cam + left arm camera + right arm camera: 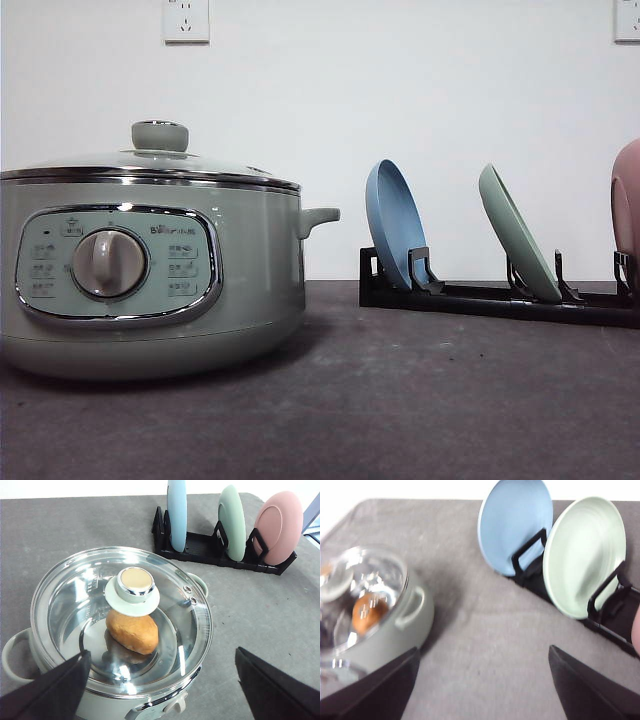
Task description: Transfer potato from steamer to green plate
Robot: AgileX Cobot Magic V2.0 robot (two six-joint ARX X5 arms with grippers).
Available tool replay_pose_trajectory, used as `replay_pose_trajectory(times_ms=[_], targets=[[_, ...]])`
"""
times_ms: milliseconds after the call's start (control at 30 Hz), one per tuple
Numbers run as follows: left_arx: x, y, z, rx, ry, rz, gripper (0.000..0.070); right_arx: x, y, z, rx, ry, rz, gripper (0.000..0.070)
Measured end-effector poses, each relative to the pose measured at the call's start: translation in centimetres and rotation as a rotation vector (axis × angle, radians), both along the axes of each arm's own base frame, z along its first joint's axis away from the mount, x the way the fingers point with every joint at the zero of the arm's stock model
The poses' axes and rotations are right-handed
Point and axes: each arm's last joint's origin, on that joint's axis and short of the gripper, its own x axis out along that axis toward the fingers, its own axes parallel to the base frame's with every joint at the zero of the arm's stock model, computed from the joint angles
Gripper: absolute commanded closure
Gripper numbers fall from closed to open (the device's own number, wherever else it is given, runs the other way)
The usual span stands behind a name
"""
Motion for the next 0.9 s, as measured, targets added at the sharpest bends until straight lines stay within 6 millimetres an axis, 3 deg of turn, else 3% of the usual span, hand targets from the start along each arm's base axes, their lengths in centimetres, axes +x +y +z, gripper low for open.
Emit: replay_pose_trajectory(times_ms=[267,433,667,900], targets=[[0.0,0.0,0.0,0.0,0.0,0.0,0.0108,5.7,0.2,2.8,0.012,0.012,-0.007,0.0181],[0.0,0.0,0.0,0.0,0.0,0.0,0.0108,10.4,0.4,3.1,0.026,0.039,-0.016,0.0181],[0.0,0.0,0.0,0.0,0.0,0.0,0.0108,16.5,0.6,1.0,0.041,0.115,-0.029,0.0181],[0.0,0.0,0.0,0.0,0.0,0.0,0.0108,20.5,0.9,-2.5,0.041,0.158,-0.057,0.0181]])
